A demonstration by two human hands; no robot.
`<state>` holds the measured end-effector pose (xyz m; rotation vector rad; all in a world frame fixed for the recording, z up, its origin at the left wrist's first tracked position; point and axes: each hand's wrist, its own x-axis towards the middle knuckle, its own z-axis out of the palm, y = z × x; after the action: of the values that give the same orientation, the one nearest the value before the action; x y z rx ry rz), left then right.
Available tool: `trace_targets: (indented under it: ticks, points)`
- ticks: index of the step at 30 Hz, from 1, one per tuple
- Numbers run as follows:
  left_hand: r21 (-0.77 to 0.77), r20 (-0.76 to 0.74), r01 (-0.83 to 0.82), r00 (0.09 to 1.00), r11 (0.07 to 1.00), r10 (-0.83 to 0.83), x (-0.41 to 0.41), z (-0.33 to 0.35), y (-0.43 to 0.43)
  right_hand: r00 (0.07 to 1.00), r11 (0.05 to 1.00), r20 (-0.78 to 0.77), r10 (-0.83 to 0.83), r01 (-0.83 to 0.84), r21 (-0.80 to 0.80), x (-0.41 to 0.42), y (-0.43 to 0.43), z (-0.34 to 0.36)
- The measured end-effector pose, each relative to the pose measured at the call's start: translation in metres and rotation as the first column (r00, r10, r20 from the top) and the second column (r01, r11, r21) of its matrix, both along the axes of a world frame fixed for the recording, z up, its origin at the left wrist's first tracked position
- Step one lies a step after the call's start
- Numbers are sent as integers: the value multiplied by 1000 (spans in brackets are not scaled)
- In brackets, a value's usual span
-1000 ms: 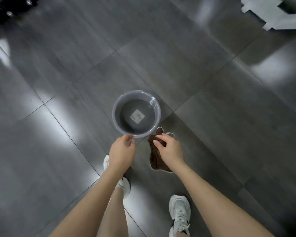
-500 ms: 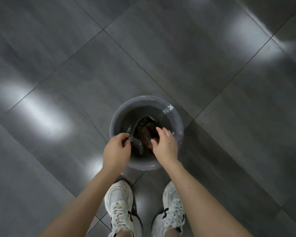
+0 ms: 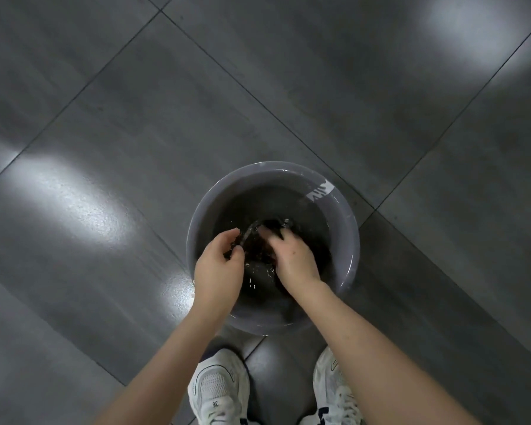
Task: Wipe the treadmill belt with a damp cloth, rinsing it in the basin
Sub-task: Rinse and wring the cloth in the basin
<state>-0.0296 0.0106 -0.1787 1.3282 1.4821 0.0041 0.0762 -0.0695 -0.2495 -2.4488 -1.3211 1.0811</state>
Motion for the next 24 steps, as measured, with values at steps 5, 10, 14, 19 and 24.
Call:
trace_targets:
  ticks: [5, 10, 14, 19, 24]
  points:
    - [-553, -66, -313, 940, 772, 334, 14, -1, 9, 656, 733, -521, -547, 676, 82, 9, -6, 57]
    - [-813, -21, -309, 862, 494, 506, 30, 1, 4, 605, 742, -682, -412, 657, 135, -1, -9, 94]
    - [-645, 15, -480, 770, 595, 638, 40, 8, -5, 452, 648, -747, -488, 761, 37, -4, -11, 91]
    - [-461, 71, -491, 810, 739, 582, 48, 21, -16, 33, 318, -665, -746, 895, -313, -9, 2, 86]
    - [-457, 82, -446, 840, 770, 536, 44, 24, -18, -69, 263, -463, -884, 745, -613, -17, 14, 87]
